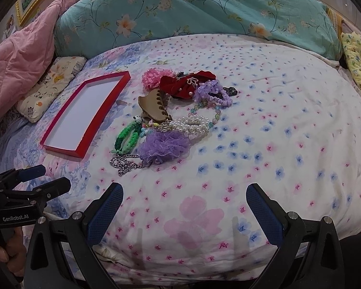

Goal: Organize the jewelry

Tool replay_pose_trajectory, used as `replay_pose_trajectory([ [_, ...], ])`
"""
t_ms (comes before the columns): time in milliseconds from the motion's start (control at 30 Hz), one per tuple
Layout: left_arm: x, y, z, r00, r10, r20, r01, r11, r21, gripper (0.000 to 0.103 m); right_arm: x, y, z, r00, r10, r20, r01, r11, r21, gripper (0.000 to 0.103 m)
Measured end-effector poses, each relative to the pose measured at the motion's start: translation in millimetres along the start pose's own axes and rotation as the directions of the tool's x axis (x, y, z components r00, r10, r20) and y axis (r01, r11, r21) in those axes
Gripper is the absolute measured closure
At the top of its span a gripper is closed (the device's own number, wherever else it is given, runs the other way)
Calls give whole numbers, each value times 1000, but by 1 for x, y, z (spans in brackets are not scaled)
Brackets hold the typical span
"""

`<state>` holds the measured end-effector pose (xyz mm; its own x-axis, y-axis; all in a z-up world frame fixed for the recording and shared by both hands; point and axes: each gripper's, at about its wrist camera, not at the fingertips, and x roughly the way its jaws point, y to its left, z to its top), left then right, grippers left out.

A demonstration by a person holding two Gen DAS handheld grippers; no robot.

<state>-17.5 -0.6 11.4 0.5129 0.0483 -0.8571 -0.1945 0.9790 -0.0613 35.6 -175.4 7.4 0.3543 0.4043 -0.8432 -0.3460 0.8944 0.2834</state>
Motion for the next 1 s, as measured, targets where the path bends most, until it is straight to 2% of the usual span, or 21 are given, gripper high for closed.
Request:
replay_pose_trajectory([
  [1000, 16, 2, 4, 1000, 19, -23, -19, 1000, -7, 9, 10, -2, 4, 999, 32, -17, -32, 999, 13, 0],
])
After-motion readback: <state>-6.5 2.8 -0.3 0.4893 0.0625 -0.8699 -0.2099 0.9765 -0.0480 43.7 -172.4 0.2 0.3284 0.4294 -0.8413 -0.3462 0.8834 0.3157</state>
